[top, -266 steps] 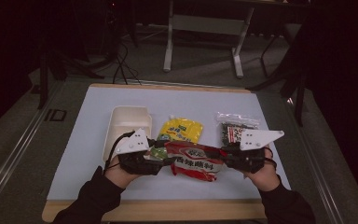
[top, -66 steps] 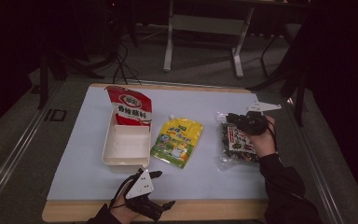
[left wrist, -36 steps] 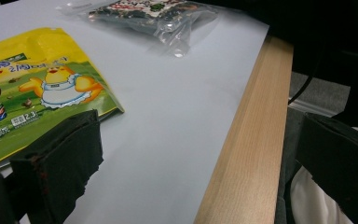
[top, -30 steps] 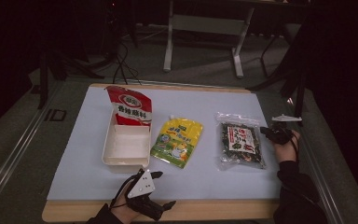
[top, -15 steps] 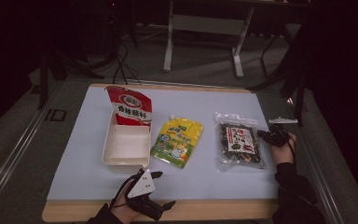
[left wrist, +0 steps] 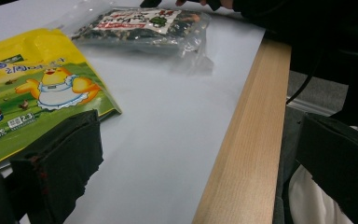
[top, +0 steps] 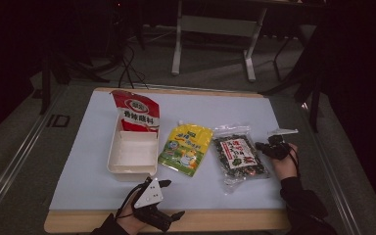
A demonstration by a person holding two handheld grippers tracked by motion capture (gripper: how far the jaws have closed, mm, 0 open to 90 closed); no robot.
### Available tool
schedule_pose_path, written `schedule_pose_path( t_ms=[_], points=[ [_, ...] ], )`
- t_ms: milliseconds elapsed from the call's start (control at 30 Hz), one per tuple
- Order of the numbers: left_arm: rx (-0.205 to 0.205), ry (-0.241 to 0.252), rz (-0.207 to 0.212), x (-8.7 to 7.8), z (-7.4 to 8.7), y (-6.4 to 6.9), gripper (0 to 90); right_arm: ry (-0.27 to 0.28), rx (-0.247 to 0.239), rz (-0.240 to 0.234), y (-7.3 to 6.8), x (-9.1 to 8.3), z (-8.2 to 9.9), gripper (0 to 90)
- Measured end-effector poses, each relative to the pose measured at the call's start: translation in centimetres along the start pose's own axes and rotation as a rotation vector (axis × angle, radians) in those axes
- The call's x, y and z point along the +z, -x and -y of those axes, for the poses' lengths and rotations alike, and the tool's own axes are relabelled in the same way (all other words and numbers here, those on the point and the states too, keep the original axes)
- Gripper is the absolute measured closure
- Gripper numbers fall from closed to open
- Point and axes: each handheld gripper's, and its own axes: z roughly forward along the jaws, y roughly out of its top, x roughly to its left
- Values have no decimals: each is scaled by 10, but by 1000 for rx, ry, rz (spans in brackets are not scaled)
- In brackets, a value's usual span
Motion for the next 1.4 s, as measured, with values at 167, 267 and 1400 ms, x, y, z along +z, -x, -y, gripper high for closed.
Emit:
schedule_pose_path(
  t_ms=[167, 267, 1400],
  points=[
    [-1, 2, 0, 0, 0, 0, 23, -26, -30, -34, -22, -7, 6, 900],
    [1, 1, 1, 0, 0, 0, 23, -27, -39, -46, -27, -10, 10, 900],
    [10, -9, 0, 1, 0, 0, 23, 24, -92, -73, -30, -22, -38, 643]
  ],
)
